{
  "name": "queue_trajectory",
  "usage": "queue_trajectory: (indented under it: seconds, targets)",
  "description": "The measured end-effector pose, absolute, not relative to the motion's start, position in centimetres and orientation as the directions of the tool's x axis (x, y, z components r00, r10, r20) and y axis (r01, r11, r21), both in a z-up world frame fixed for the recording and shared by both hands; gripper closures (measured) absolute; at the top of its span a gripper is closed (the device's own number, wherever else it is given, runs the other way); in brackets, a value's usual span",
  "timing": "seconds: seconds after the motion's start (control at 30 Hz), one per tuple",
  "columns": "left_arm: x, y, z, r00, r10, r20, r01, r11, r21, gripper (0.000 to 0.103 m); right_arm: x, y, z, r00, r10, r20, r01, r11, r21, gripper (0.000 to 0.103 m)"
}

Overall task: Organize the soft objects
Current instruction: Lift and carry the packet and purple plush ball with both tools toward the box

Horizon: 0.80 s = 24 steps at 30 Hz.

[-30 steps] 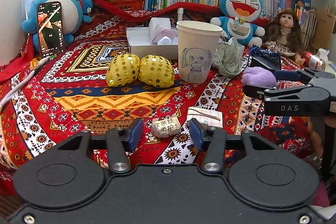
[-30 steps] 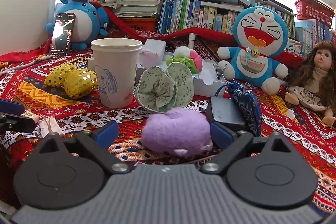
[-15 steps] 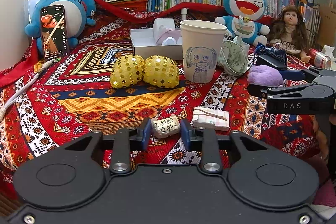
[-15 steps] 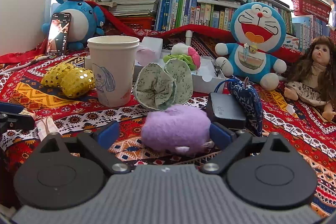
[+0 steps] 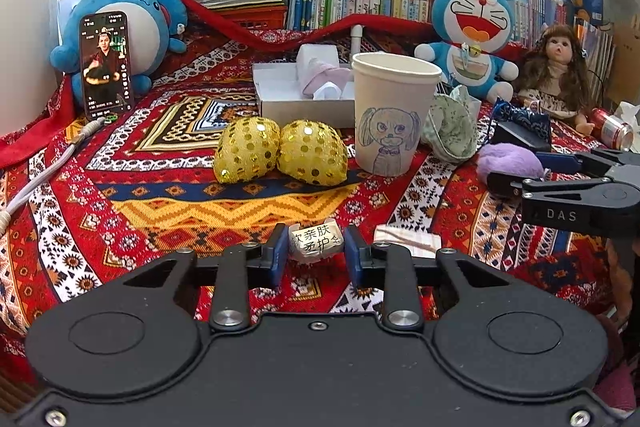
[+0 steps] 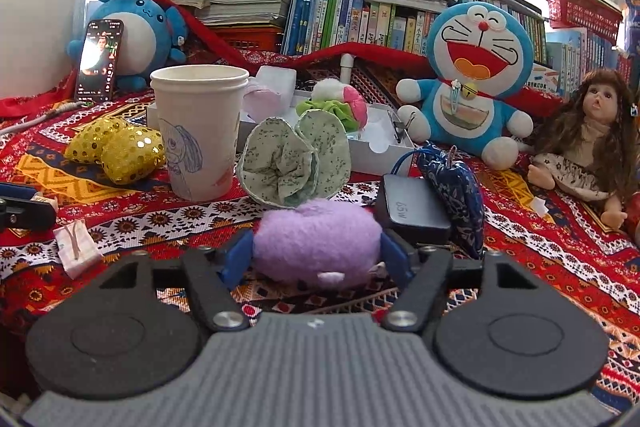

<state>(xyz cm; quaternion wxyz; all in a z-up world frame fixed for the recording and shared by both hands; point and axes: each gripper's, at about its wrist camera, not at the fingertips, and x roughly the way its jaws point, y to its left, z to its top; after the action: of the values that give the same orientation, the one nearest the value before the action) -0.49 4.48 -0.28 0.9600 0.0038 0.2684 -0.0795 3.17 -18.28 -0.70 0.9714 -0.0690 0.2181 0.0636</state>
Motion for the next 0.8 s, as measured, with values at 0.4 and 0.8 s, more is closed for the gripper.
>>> queue_trajectory:
  seconds: [0.4,0.8]
  targets:
    - [1.8,5.1,1.1,0.857,-0.13,-0.499,0.124,0.991,-0.046,0.075,2.7,-18.3,1.0,0.914,0.123,-0.387,-0.164,0.984,-0.074,0.035]
    - [5.8,6.3,5.0,0.883,-0.151,-0.445,0.121,0.988,-0.094,0.075,3.6,-19.8,3.8,0.937,0.121,-0.329,-0.138,0.99,-0.029,0.035]
